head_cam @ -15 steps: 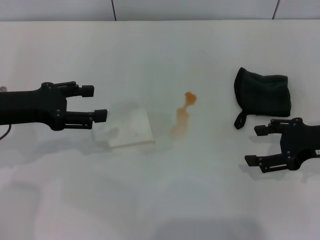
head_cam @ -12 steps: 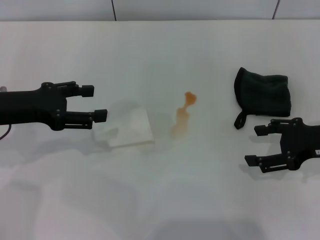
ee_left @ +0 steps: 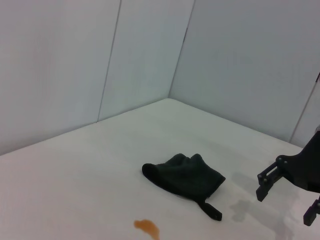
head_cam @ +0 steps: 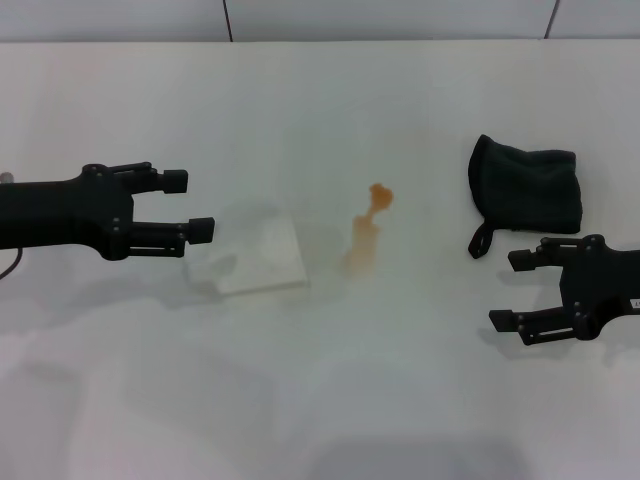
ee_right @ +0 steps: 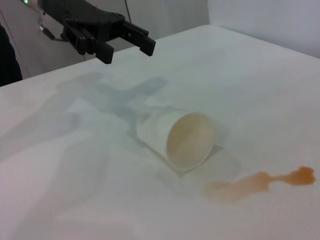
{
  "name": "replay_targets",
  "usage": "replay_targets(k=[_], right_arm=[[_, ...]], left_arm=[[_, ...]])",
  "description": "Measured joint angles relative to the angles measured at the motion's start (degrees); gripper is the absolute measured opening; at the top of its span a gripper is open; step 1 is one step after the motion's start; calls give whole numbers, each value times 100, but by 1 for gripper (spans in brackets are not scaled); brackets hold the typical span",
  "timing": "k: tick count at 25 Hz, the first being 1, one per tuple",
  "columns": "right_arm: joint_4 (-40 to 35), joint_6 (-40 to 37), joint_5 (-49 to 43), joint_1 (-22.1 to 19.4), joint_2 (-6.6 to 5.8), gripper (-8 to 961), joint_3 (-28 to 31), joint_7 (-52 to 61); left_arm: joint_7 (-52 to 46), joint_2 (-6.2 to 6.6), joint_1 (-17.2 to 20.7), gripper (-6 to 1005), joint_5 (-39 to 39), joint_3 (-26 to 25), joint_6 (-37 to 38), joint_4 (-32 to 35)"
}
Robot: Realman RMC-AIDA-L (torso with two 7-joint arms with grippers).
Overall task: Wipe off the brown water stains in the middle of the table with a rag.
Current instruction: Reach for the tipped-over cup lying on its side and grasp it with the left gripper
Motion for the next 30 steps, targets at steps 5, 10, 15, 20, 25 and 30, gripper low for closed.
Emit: replay_targets(k=[5, 10, 15, 20, 25, 30], right_arm=[[0, 0, 0, 1, 0, 857, 0, 0], [0, 0, 42, 1, 0, 857, 0, 0], [0, -5, 66, 1, 0, 857, 0, 0], [0, -19, 69, 0, 0, 857, 0, 62], [0, -19, 72, 2, 0, 857, 1, 148], [10, -10, 149, 8, 0, 857, 16, 157]], left_arm=[[-2, 43, -36, 883, -3, 0, -7, -6], [-44, 87, -190, 882, 24, 4, -82, -178], [-131, 176, -492, 882, 300, 9, -95, -297], [-209, 286, -828, 882, 725, 9, -93, -307], [-337, 417, -1377, 881, 1432, 9, -124, -316], [-443, 480, -1924, 881, 2185, 9, -235, -317]])
